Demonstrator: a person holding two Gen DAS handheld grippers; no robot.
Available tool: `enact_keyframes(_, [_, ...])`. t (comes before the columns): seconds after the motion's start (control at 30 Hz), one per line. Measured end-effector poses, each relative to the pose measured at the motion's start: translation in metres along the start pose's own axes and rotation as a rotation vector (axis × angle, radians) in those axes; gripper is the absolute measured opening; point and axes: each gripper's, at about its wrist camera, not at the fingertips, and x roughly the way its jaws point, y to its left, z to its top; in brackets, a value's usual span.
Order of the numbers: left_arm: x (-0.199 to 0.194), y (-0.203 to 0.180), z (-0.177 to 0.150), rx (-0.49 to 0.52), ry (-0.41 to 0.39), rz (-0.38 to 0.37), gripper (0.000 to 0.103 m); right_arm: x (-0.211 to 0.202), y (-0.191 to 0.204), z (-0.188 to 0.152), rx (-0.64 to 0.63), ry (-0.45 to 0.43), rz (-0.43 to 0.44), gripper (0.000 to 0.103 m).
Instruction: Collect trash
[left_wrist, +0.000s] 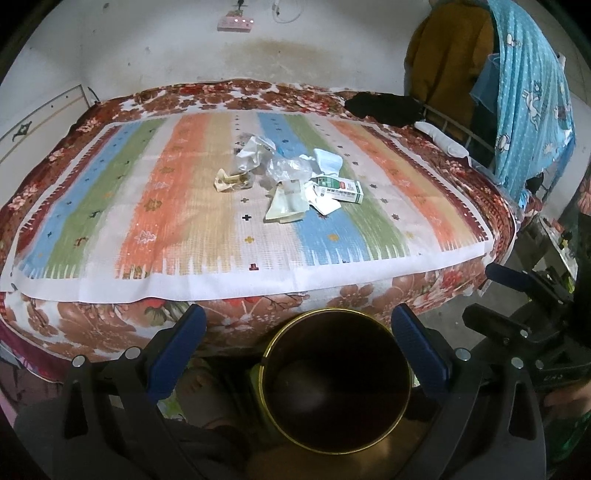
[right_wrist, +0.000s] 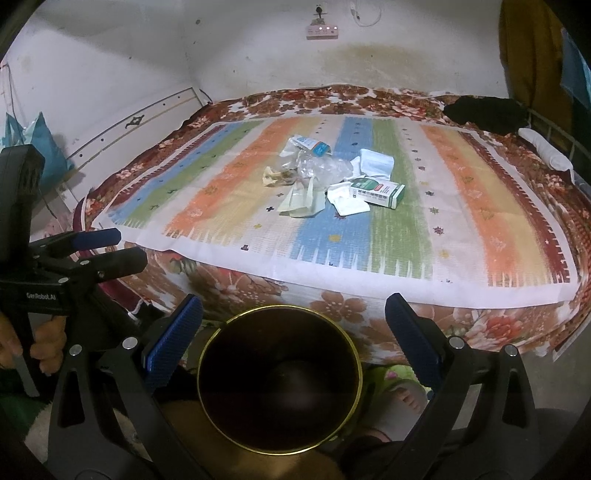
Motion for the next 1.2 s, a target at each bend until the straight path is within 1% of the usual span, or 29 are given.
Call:
enact_keyframes(0.17, [0.000,0.003,0.001,-0.022,0.001,-0.004,0.097,0.000,0.001,0.000,-0.003,0.000,-0.001,0.094])
enact_keyframes(0.83, [0.003,0.003,0.001,0.000,-0.003,0.013,0.097,0.002,0.003,0.001,-0.003,0.005,0.007,0.094])
enact_keyframes(0.9, [0.003,0.003,0.003,-0.012,-0.002,0.016,0.097,0.003,0.003,0.004,0.001,0.004,0.016,0.094])
enact_keyframes(1.0, [0.003,0.003,0.011,-0.010,-0.013,0.046,0.097,0.005,0.001,0.012,0.004,0.003,0.030,0.094])
enact_keyframes(1.1, [0.004,0.003,0.020,-0.009,-0.018,0.034,0.097,0.007,-0.007,0.025,0.021,-0.005,0.039,0.094])
enact_keyframes(1.2, [0.012,0.005,0.030,-0.015,0.003,0.025,0.097,0.010,-0.012,0.037,0.006,-0.007,0.028,0.094])
